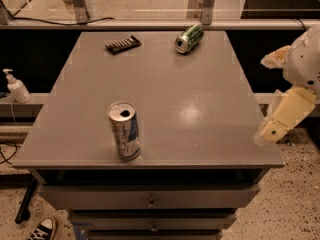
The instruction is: Move redbull can near rxbar chocolate
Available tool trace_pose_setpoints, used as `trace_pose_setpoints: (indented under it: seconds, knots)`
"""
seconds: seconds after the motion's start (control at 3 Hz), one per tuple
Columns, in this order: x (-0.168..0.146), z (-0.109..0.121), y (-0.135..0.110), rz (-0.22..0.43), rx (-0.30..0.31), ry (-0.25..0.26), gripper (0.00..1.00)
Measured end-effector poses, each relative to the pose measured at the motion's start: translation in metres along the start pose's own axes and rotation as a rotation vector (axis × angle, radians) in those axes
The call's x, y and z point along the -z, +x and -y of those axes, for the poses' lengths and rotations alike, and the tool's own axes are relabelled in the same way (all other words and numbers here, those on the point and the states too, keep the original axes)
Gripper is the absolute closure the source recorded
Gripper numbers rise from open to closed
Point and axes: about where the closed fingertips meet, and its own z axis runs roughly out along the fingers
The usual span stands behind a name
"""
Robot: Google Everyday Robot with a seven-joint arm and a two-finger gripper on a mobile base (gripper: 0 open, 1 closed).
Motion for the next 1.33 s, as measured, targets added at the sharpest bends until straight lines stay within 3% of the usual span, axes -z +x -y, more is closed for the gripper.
trace_pose_setpoints:
  seconds: [0.67, 1.33]
  knots:
    - [-0.068, -0.04, -0.039, 0.381, -0.057, -0.135, 0.0]
    - [-0.094, -0.087, -0.123, 0.824, -0.066, -0.278, 0.0]
